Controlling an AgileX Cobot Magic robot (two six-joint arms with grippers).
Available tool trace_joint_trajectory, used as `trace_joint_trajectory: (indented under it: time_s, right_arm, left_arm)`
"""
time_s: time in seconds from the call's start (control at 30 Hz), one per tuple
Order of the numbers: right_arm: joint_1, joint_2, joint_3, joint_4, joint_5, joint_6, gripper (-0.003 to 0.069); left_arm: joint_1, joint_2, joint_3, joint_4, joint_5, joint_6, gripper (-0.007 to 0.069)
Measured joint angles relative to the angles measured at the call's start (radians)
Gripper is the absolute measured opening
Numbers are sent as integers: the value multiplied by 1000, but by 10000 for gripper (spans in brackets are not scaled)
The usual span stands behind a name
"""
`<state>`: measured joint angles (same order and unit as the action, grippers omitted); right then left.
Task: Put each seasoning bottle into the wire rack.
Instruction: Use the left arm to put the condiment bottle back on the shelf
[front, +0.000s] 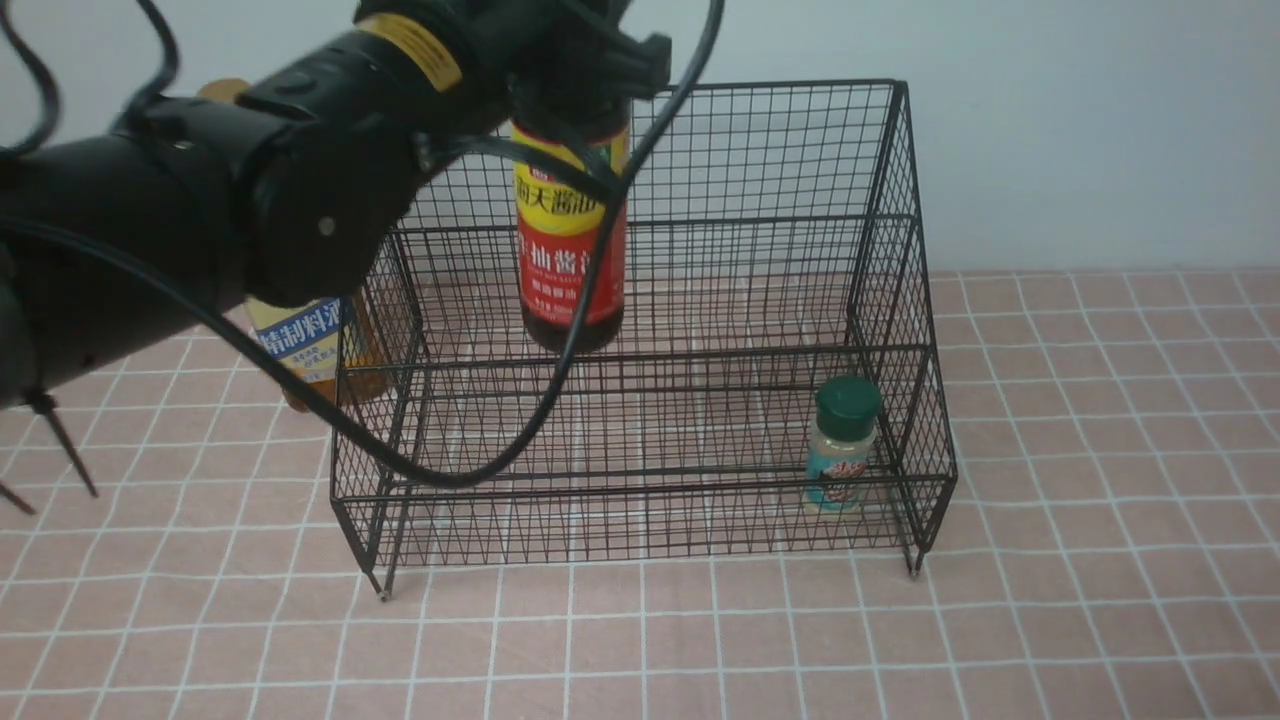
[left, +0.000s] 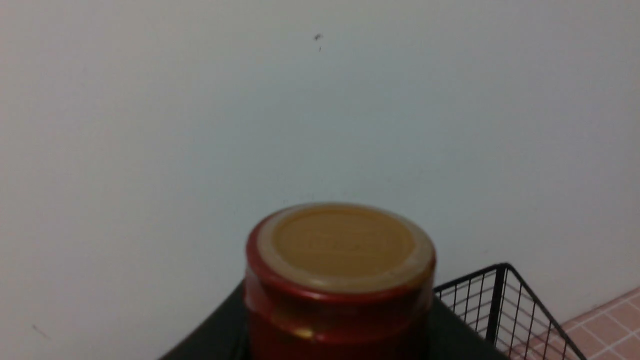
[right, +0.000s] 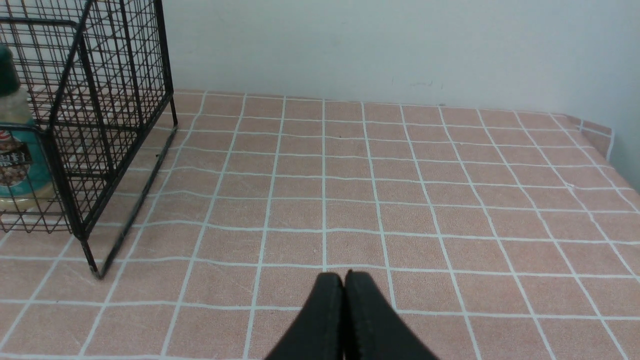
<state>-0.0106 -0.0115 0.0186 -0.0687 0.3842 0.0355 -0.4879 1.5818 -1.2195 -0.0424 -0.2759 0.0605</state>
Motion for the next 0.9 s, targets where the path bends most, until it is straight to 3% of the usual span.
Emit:
trace_joint_trajectory:
  time_s: [0.47,0.9]
  right_arm:
    - [0,0,0,0,0,0,-12]
    - [0,0,0,0,0,0,-12]
  left_arm:
    - [-2,20,0,1,291,0,256]
    - [-2,20,-4,9,407,3,256]
